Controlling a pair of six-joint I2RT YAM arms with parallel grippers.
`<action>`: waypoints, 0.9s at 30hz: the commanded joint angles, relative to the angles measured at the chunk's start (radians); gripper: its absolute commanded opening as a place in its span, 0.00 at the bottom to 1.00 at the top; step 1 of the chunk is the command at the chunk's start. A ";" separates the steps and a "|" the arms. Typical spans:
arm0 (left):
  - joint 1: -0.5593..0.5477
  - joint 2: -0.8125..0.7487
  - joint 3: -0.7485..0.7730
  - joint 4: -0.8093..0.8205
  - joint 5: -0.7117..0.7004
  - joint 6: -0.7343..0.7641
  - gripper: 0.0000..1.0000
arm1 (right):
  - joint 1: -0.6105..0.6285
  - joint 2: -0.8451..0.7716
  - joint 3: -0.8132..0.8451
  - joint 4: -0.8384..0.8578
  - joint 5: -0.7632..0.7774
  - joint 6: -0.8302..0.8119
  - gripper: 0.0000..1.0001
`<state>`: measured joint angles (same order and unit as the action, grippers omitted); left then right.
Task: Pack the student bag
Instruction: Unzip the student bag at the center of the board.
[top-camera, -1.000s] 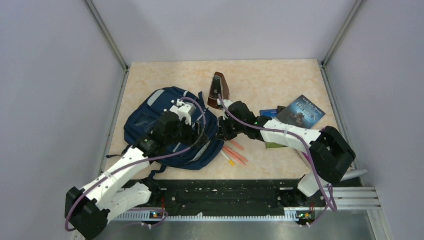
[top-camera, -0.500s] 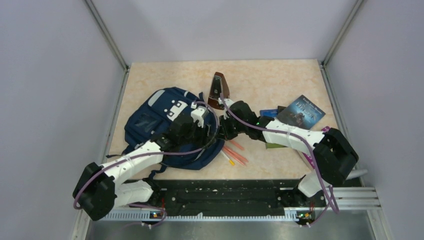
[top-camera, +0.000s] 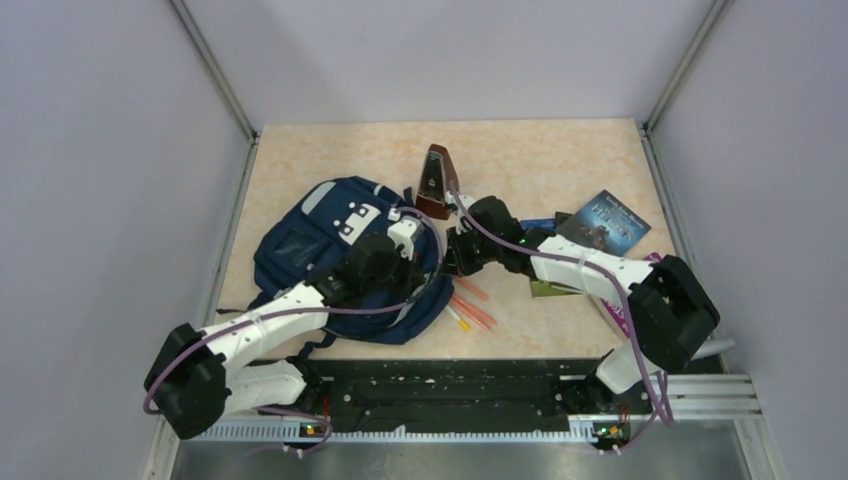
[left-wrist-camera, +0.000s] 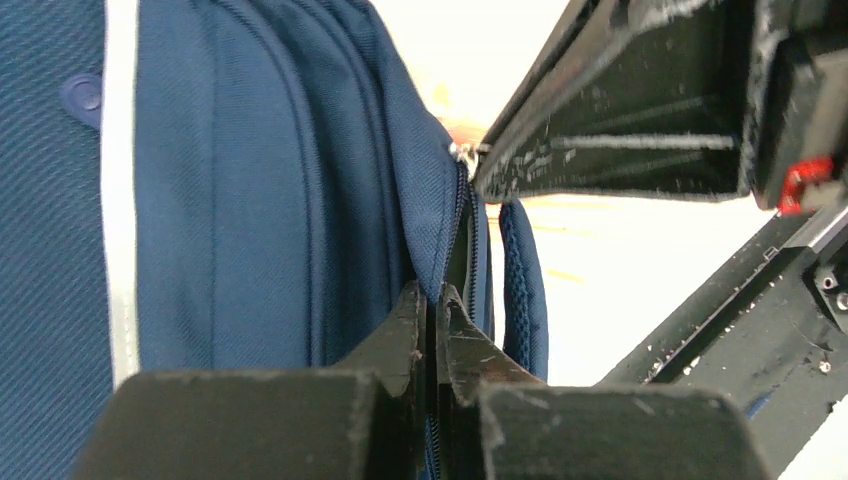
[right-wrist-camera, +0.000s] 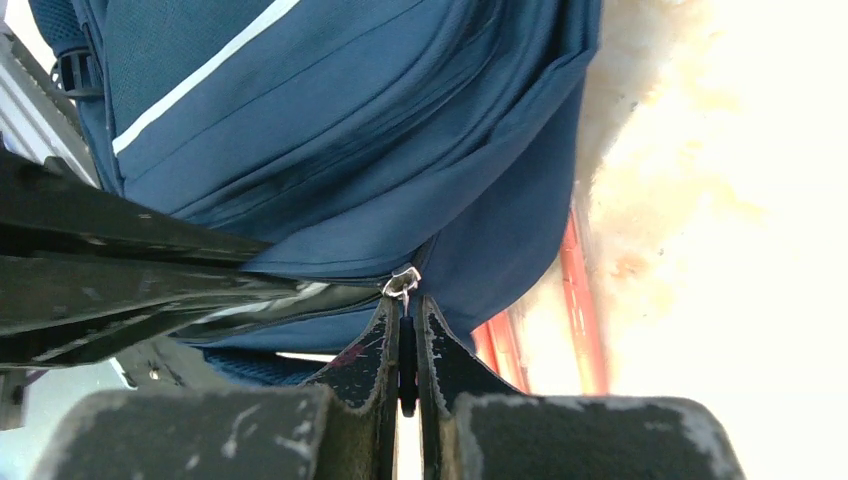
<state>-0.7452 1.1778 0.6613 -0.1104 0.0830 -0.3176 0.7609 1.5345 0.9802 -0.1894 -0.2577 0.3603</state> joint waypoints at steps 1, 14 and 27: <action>0.003 -0.123 -0.024 -0.196 -0.056 -0.034 0.00 | -0.101 -0.044 0.054 -0.021 0.062 -0.076 0.00; 0.003 -0.397 0.182 -0.553 -0.258 -0.134 0.00 | -0.133 0.092 0.170 -0.010 0.020 -0.097 0.00; 0.006 -0.470 0.564 -0.697 -0.640 0.097 0.00 | -0.118 0.251 0.276 0.085 0.014 -0.106 0.00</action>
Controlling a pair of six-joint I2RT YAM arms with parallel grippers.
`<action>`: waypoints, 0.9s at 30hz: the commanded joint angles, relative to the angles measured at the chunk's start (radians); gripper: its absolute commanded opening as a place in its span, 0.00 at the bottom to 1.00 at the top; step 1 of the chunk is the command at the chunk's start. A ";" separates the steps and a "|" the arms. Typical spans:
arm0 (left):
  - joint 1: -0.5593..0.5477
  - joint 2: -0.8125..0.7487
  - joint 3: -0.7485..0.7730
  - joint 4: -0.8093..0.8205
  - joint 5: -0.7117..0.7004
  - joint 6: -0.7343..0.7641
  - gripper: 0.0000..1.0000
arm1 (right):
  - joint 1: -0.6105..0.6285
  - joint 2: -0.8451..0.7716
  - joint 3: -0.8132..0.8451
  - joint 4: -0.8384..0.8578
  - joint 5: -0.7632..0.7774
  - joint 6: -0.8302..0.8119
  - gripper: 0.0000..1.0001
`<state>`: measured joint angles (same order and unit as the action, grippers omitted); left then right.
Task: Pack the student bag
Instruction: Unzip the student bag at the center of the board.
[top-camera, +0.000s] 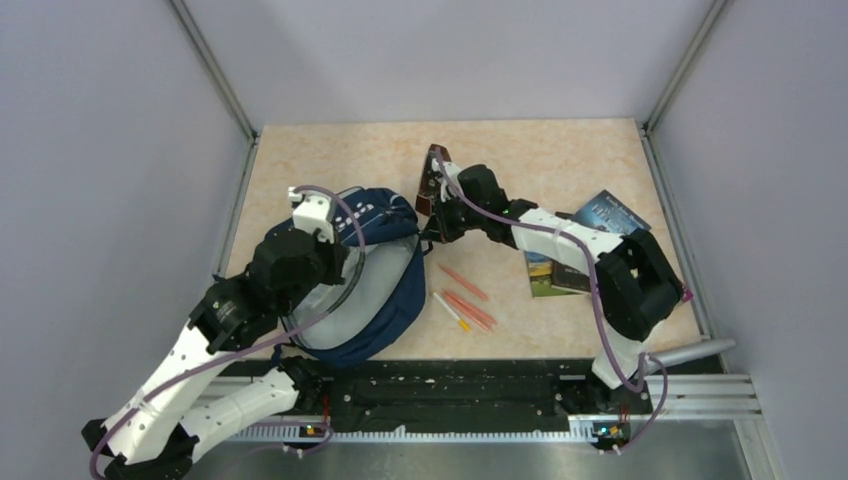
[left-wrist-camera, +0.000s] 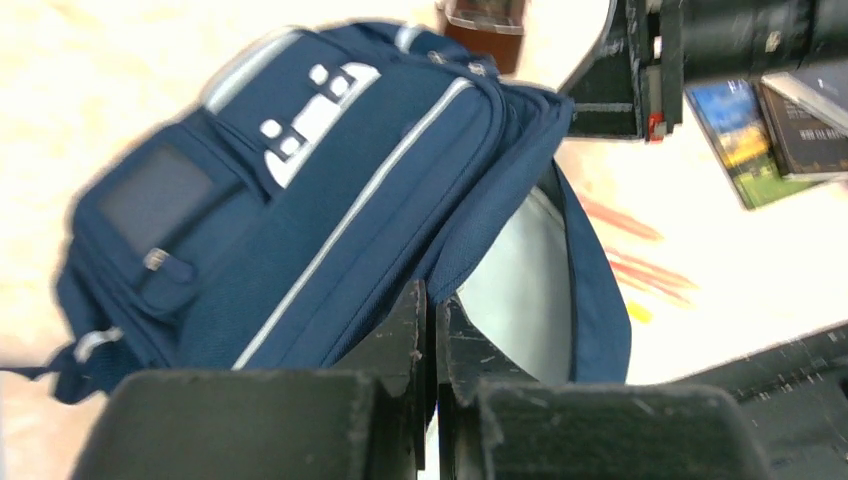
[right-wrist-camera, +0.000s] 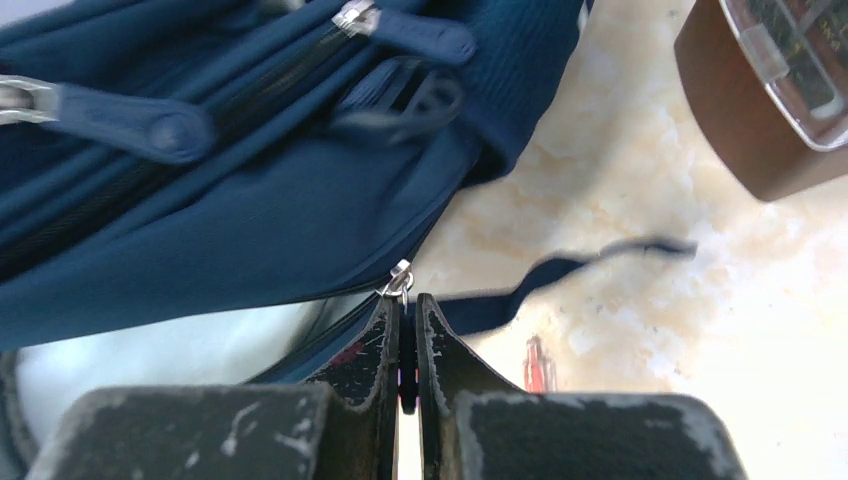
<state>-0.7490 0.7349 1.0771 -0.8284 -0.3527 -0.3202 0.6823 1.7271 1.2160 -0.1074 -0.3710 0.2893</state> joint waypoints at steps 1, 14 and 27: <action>0.010 -0.023 0.173 0.032 -0.212 0.115 0.00 | -0.033 0.075 0.047 0.010 0.152 -0.042 0.00; 0.011 0.059 0.247 0.115 -0.236 0.187 0.00 | -0.004 0.158 0.093 0.101 0.307 -0.061 0.00; 0.027 0.162 0.105 0.263 -0.126 0.116 0.00 | 0.053 0.391 0.398 0.118 0.376 -0.072 0.00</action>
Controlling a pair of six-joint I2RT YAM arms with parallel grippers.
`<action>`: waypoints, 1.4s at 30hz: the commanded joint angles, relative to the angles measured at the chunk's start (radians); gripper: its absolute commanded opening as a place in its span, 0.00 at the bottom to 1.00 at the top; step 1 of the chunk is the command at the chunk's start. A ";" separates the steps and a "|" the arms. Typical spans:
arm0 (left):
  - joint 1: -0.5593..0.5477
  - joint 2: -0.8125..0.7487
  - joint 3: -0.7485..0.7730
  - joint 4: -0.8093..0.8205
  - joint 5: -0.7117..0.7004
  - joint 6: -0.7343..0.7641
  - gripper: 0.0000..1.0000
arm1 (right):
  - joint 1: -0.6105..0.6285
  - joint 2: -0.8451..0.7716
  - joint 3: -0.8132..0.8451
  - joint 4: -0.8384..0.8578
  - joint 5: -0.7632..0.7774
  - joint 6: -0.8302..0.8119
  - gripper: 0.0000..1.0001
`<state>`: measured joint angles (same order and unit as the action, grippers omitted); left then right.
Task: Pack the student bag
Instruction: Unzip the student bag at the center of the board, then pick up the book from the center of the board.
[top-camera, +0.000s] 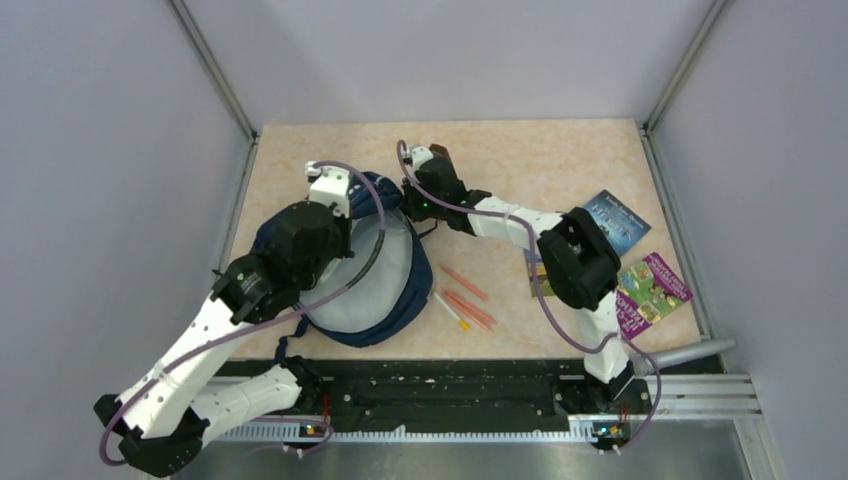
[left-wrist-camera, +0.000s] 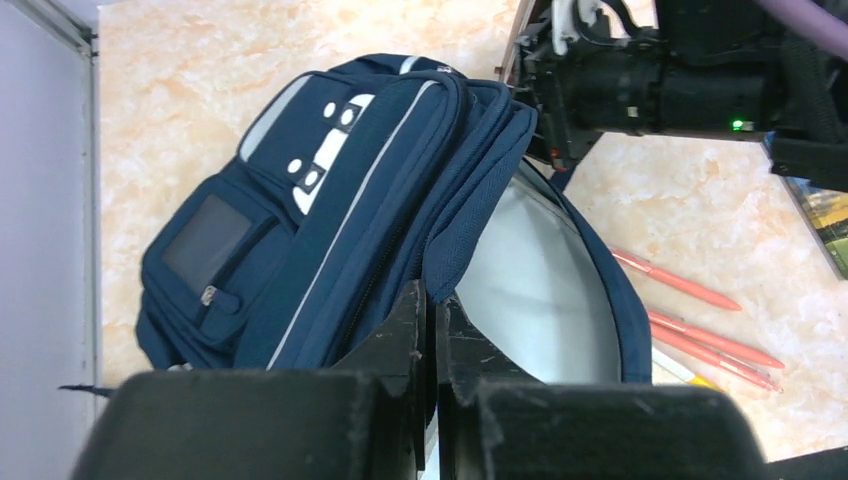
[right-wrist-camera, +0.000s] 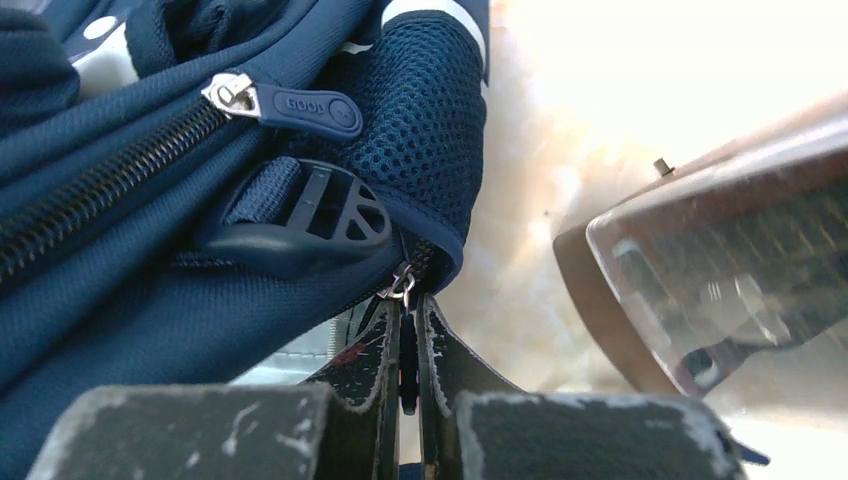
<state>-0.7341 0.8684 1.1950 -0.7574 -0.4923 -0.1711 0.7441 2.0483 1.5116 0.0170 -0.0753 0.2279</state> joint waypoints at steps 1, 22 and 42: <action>0.022 0.041 -0.027 0.215 0.018 -0.030 0.00 | -0.003 0.077 0.125 -0.013 0.080 -0.016 0.00; 0.318 0.156 -0.111 0.237 0.297 -0.050 0.00 | -0.066 -0.598 -0.368 -0.348 0.101 0.041 0.82; 0.320 0.190 -0.172 0.242 0.282 -0.048 0.00 | -0.551 -0.779 -0.600 -0.876 0.644 0.365 0.99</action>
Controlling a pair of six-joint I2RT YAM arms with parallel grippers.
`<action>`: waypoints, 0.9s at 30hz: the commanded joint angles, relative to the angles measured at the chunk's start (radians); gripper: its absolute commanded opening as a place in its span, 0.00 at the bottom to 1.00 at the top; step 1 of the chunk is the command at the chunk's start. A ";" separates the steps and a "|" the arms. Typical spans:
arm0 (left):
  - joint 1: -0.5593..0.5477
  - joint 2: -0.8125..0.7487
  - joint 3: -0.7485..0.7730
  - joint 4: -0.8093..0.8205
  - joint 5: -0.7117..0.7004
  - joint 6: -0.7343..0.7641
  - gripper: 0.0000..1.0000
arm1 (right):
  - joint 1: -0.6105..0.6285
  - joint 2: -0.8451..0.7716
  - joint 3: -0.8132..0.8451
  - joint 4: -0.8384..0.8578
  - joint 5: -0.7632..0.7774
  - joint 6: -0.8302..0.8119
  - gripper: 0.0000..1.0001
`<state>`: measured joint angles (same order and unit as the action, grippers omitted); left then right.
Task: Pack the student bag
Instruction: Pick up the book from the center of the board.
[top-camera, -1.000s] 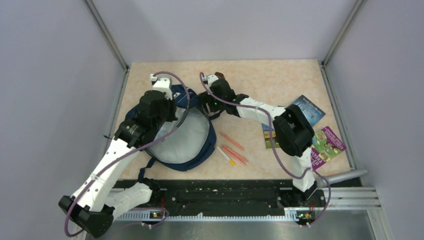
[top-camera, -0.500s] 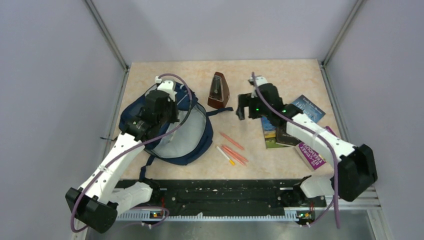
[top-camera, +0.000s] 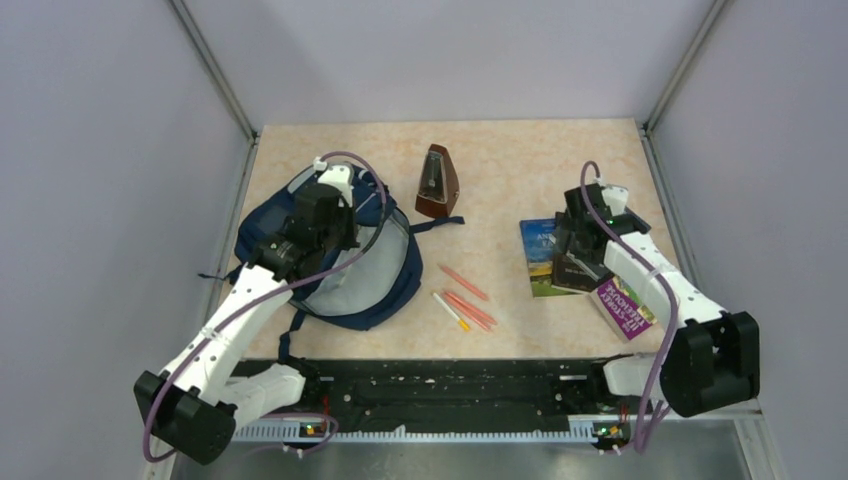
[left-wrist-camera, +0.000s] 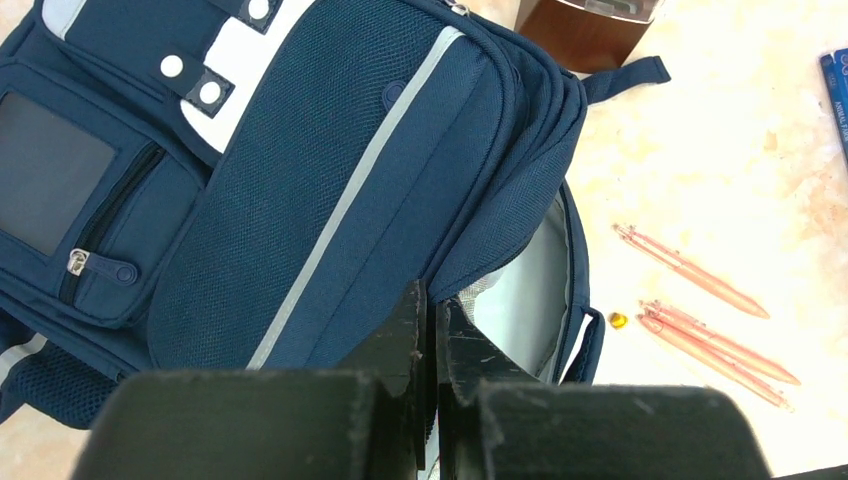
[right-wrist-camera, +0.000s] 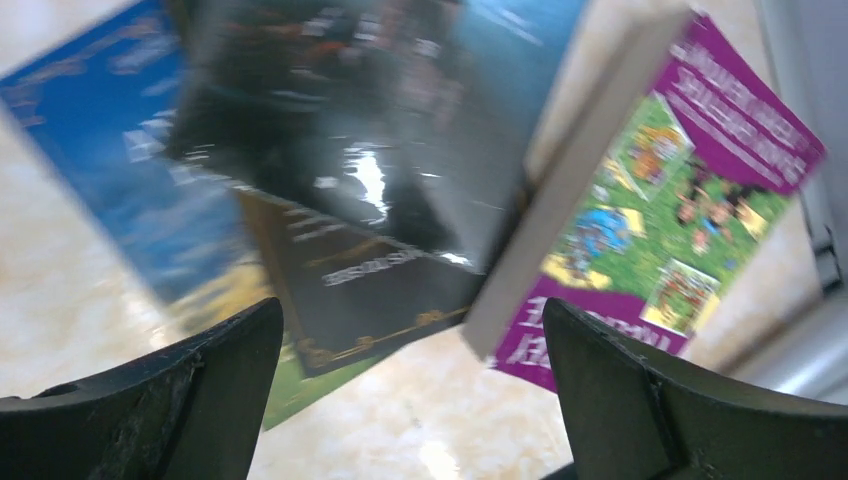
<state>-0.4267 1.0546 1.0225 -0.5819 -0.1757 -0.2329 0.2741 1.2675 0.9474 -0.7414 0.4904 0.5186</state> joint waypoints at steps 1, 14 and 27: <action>0.013 0.007 -0.001 0.065 -0.036 0.016 0.00 | -0.105 -0.003 -0.045 -0.125 0.086 0.078 0.99; 0.034 0.014 -0.001 0.057 -0.023 0.003 0.00 | -0.189 0.047 -0.074 -0.138 0.022 0.090 0.83; 0.036 -0.018 -0.002 0.060 -0.003 -0.006 0.00 | -0.208 0.124 -0.069 -0.147 0.012 0.081 0.61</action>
<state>-0.4030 1.0706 1.0191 -0.5823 -0.1638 -0.2344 0.0742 1.3891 0.8433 -0.8612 0.5068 0.6014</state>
